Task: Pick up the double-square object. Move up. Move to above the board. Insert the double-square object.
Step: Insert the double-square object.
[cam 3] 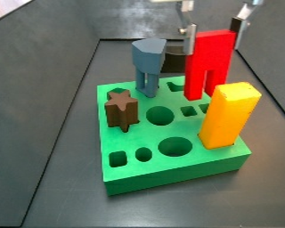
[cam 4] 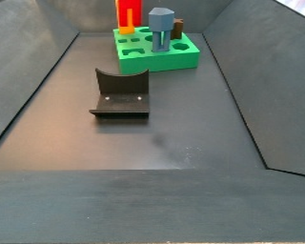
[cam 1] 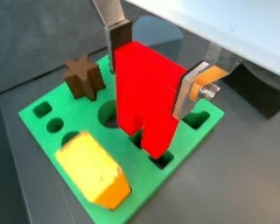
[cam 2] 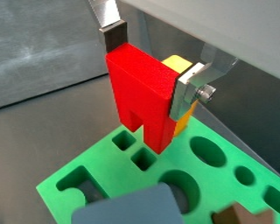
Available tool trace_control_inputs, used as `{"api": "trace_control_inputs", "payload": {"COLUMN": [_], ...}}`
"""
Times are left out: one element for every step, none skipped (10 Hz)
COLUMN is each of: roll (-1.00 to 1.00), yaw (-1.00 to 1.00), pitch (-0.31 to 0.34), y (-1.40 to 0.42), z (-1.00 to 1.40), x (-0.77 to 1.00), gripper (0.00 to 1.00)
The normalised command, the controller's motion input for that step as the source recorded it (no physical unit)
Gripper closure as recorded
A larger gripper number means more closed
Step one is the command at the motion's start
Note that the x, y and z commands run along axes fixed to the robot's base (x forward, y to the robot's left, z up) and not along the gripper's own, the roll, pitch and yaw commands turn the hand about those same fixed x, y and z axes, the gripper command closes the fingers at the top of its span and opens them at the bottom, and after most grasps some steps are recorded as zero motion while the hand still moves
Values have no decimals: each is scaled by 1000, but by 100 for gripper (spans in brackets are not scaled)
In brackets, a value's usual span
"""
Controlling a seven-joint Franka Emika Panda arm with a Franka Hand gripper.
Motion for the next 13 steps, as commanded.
{"api": "trace_control_inputs", "payload": {"roll": [166, 303, 407, 324, 84, 176, 287, 247, 224, 206, 103, 64, 327], "yaw": [0, 0, 0, 0, 0, 60, 160, 251, 289, 289, 106, 54, 0], "pitch": [-164, -109, -60, -67, -3, -94, -99, -50, -10, -1, -33, -64, -133], "y": [-63, -80, 0, -49, 0, 0, 69, 140, 126, 71, 0, -120, -329], "z": [-600, -686, -554, -463, -74, -414, -560, -483, -440, -389, -306, -111, -486], "x": [-123, 0, -46, 0, -20, 0, 57, 331, 437, 451, 129, 0, -180], "gripper": [100, 100, 100, 100, 100, 100, 100, 100, 100, 100, 100, 100, 100]}}
